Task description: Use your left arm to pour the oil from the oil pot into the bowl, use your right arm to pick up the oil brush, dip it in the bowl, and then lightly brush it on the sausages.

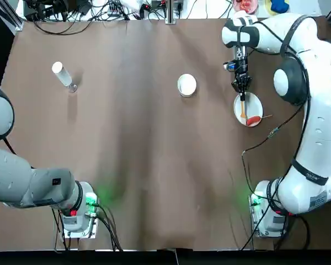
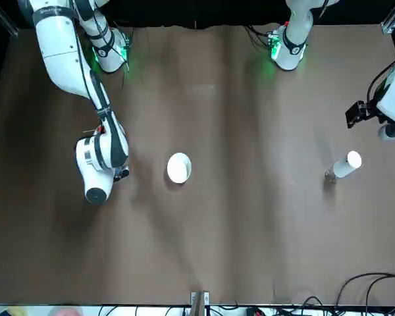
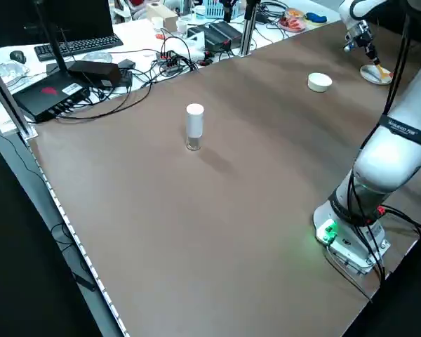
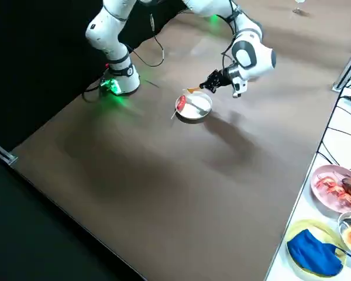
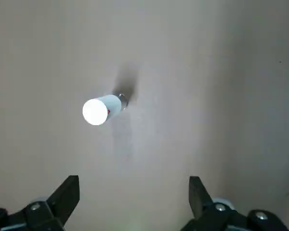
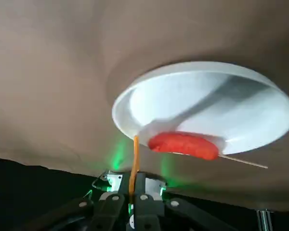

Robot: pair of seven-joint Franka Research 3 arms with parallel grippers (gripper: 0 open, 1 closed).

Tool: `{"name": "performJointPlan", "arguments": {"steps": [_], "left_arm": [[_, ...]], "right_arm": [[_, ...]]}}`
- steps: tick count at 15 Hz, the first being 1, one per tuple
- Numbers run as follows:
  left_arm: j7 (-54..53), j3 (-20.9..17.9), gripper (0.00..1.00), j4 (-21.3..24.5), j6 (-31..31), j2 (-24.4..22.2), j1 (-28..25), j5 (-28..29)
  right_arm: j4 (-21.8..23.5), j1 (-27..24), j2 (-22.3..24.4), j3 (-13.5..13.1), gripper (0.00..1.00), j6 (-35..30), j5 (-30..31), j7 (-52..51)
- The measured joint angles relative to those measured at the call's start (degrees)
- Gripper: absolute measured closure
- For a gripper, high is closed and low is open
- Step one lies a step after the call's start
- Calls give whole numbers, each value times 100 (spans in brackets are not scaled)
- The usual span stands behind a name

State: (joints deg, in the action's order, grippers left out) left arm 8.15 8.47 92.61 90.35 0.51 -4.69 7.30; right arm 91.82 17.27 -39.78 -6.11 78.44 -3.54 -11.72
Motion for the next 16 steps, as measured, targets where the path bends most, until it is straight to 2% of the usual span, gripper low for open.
{"name": "performJointPlan", "arguments": {"steps": [5, 9, 11, 16], "left_arm": [[44, -2, 0, -2, 0, 0, -6, -90], [76, -3, 0, -2, -1, 0, -7, -92], [76, -16, 0, -2, -5, 0, -9, -92], [76, -31, 0, -2, -8, 0, -13, -104]], "right_arm": [[-12, -398, 0, -27, 95, 78, 609, -126], [-190, -629, 3, -30, 95, 114, 1077, -316], [-306, -647, 4, -26, 95, 116, 1290, -353], [-353, -521, -33, 68, 95, 313, 1294, -354]]}}
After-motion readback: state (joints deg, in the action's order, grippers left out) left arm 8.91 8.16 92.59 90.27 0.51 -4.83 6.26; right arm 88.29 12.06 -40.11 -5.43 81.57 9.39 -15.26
